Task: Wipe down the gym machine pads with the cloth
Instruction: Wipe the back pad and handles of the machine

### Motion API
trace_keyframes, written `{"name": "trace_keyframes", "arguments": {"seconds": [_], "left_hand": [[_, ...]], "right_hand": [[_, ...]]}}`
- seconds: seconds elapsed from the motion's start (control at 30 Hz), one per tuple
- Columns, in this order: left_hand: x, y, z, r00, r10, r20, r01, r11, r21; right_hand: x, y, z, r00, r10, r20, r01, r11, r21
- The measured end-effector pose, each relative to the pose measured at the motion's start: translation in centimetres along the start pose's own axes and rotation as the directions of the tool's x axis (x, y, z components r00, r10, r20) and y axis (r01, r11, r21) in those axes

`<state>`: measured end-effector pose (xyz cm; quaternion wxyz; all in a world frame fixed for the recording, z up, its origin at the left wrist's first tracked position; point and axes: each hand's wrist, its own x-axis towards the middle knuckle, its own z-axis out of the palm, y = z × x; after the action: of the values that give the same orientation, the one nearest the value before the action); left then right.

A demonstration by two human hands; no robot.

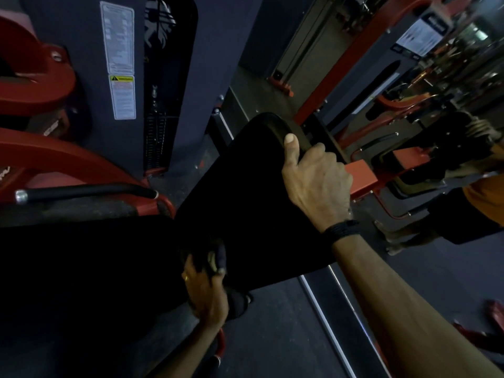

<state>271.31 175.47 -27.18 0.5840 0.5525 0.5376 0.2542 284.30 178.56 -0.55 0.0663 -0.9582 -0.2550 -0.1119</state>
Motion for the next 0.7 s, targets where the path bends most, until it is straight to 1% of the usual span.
{"name": "trace_keyframes", "arguments": {"seconds": [0.03,0.07,0.1,0.13,0.17,0.2,0.27,0.33,0.37,0.47,0.5,0.57,0.63,0.7], "left_hand": [[0.2,2.1,-0.2,0.986,0.167,0.009,-0.167,0.985,0.029],[1.1,4.0,-0.3,0.948,0.313,0.056,-0.314,0.949,0.011],[3.0,5.5,0.1,0.899,0.436,0.05,-0.438,0.898,0.037],[5.9,6.3,0.7,0.885,0.466,0.022,-0.466,0.884,0.043],[9.0,7.0,0.9,0.925,0.379,-0.034,-0.378,0.925,0.028],[11.4,6.9,1.1,0.962,0.261,-0.075,-0.264,0.964,-0.029],[13.9,5.5,0.9,0.994,0.054,-0.091,-0.062,0.994,-0.093],[14.4,2.7,0.6,0.993,-0.108,-0.051,0.103,0.991,-0.09],[14.1,1.3,0.4,0.985,-0.168,-0.045,0.164,0.983,-0.086],[10.7,-1.8,0.0,0.964,-0.263,-0.028,0.261,0.964,-0.056],[8.8,-2.1,-0.1,0.962,-0.273,-0.009,0.272,0.961,-0.052],[4.7,-2.1,-0.1,0.977,-0.214,0.021,0.215,0.976,-0.045],[0.5,-0.2,-0.2,0.995,-0.076,0.066,0.078,0.997,-0.024],[-2.1,2.9,-0.5,0.993,0.084,0.089,-0.08,0.995,-0.052]], "right_hand": [[0.0,0.2,0.1,1.0,-0.004,0.004,0.004,1.0,0.0],[0.0,0.2,-0.1,1.0,-0.005,0.025,0.005,1.0,0.01],[0.2,0.2,-0.2,0.999,-0.003,0.045,0.003,1.0,0.015],[0.3,0.3,-0.4,0.998,-0.004,0.068,0.001,1.0,0.031],[0.4,0.4,-0.5,0.994,-0.013,0.105,0.008,0.999,0.05],[0.6,0.5,-0.7,0.991,-0.024,0.128,0.016,0.998,0.057],[0.9,0.6,-1.0,0.985,-0.034,0.171,0.022,0.997,0.07],[1.1,0.7,-1.1,0.979,-0.048,0.197,0.034,0.996,0.077],[1.2,0.7,-1.2,0.976,-0.056,0.212,0.04,0.996,0.081],[1.7,1.0,-1.4,0.957,-0.08,0.278,0.051,0.992,0.112],[1.8,1.0,-1.4,0.954,-0.081,0.29,0.049,0.992,0.116],[1.9,1.0,-1.4,0.95,-0.083,0.3,0.047,0.991,0.126],[1.9,1.1,-1.4,0.952,-0.086,0.295,0.047,0.99,0.137],[1.8,1.1,-1.4,0.953,-0.086,0.29,0.045,0.988,0.148]]}}
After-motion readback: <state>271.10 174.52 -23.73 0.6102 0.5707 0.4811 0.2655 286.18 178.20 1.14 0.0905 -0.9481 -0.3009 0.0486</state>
